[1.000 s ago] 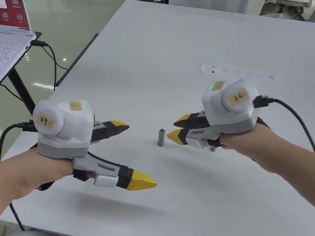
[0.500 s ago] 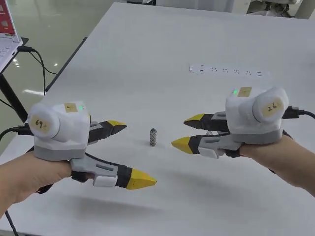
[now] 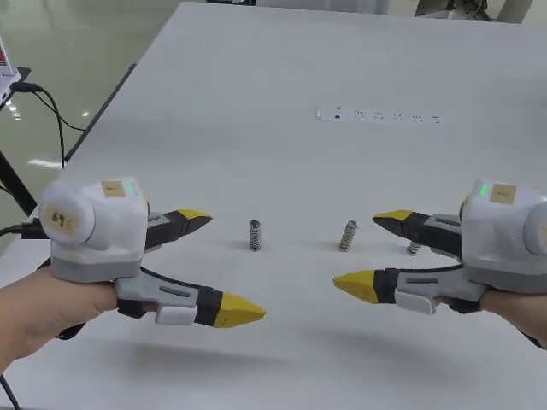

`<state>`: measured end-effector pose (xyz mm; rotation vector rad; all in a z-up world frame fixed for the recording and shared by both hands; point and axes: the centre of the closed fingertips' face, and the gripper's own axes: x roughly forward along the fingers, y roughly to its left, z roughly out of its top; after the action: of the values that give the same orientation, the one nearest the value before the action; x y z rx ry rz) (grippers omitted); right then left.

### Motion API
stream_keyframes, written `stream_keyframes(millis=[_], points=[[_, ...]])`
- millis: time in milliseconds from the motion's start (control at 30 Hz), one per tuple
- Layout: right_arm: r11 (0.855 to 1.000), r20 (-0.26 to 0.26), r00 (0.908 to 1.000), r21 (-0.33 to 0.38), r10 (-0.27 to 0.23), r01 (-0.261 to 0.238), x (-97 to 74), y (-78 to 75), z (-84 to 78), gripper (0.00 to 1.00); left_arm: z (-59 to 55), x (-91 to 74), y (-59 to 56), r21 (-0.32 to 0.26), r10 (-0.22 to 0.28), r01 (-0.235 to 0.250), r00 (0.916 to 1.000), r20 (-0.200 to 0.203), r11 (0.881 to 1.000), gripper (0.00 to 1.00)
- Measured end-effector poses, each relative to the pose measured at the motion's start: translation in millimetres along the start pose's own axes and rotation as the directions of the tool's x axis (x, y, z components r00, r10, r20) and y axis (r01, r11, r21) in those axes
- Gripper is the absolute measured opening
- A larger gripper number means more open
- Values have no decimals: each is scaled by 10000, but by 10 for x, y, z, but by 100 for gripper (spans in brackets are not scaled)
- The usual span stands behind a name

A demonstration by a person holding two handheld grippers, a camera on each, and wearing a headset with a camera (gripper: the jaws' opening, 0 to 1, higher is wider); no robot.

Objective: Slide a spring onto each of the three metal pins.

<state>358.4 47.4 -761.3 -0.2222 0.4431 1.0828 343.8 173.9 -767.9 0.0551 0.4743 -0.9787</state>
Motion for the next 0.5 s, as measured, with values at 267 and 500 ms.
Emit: stream_keyframes(millis=[267,500], points=[[9950,266,9964,605,-810,793,-295,-71,-198,85,31,-2,-32,50,5,-6,10000,60,10000,98],[9801,249,9841,985,-1757,1724,-561,-344,-319,94,50,-30,-38,136,167,-169,9997,168,9998,98]])
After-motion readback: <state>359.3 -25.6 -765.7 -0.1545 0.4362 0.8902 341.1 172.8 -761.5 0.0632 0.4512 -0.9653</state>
